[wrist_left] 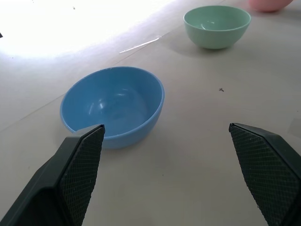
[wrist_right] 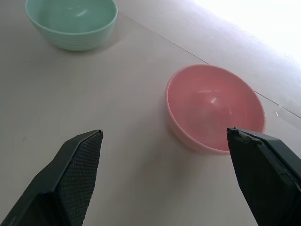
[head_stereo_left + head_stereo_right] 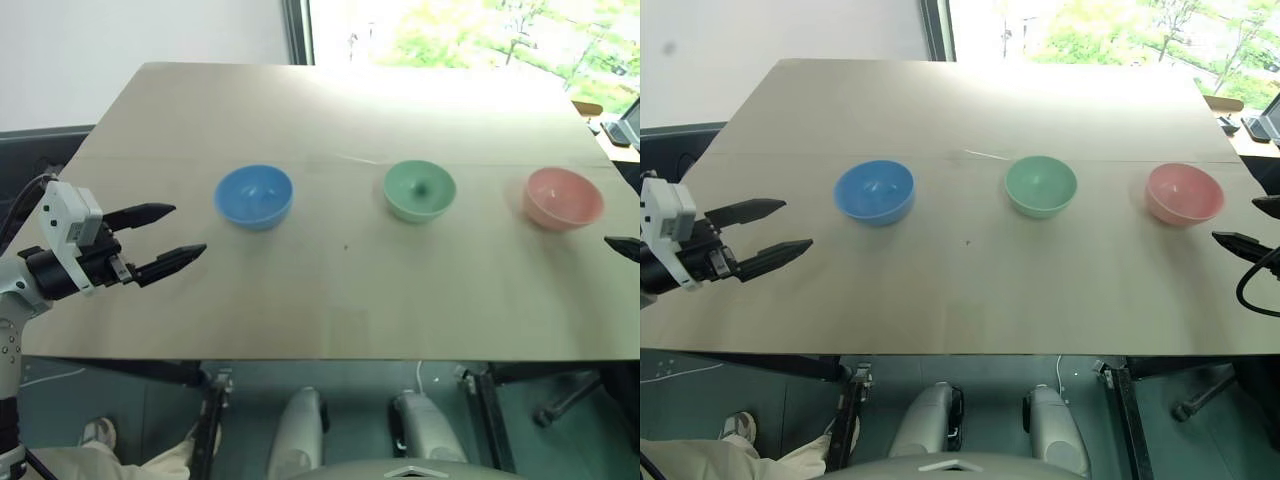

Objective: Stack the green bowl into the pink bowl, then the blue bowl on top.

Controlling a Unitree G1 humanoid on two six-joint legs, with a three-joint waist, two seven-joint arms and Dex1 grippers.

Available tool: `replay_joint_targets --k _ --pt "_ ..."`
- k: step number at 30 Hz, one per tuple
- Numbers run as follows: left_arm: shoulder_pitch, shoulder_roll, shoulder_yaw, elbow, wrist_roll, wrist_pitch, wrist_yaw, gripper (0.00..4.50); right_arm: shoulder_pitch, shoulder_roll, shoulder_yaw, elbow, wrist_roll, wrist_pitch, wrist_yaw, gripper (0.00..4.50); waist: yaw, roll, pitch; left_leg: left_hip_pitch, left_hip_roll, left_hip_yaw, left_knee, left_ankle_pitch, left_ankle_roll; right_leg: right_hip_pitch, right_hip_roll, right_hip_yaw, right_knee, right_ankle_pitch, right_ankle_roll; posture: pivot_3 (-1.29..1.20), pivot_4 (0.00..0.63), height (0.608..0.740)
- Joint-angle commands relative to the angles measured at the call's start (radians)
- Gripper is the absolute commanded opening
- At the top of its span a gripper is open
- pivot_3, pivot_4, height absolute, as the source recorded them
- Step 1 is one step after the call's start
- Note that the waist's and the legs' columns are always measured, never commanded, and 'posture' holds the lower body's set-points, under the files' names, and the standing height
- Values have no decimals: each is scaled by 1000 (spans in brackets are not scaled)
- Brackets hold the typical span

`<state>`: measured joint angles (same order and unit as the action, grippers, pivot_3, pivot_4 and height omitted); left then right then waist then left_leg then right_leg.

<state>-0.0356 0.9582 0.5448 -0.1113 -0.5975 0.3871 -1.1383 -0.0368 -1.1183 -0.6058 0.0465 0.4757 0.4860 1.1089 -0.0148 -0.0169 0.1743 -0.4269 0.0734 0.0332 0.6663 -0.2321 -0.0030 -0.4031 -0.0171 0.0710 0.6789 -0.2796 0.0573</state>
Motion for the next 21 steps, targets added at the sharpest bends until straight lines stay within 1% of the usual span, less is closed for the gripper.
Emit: replay_joint_targets --k 1,6,9,15,21 --pt "-25 17 21 -43 -31 9 5 4500 -24 -11 -13 -1 0 -17 -4 4444 0 0 0 0 0 0 0 0 0 0 0 0 0 0 0 0 150 740" --pt "-62 2 1 -77 -72 43 18 4500 -77 9 50 19 -54 -76 -68 4444 0 0 0 0 0 0 0 0 0 0 0 0 0 0 0 0 150 740" --pt "-71 -11 -13 -108 -97 64 28 4500 -130 29 108 42 -80 -115 -91 4444 -1 0 0 0 0 0 0 0 0 0 0 0 0 0 0 0 150 740" --pt "-119 -46 -77 -205 -139 98 77 4500 -336 102 308 131 -158 -114 -161 4444 -3 0 0 0 0 1 1 0 0 0 0 1 1 0 0 0 150 740" --pt "-115 -73 -126 -290 -154 109 101 4500 -496 194 466 299 -292 -176 -236 4444 -2 0 0 -1 0 1 1 0 0 -1 0 1 1 0 0 0 150 740"
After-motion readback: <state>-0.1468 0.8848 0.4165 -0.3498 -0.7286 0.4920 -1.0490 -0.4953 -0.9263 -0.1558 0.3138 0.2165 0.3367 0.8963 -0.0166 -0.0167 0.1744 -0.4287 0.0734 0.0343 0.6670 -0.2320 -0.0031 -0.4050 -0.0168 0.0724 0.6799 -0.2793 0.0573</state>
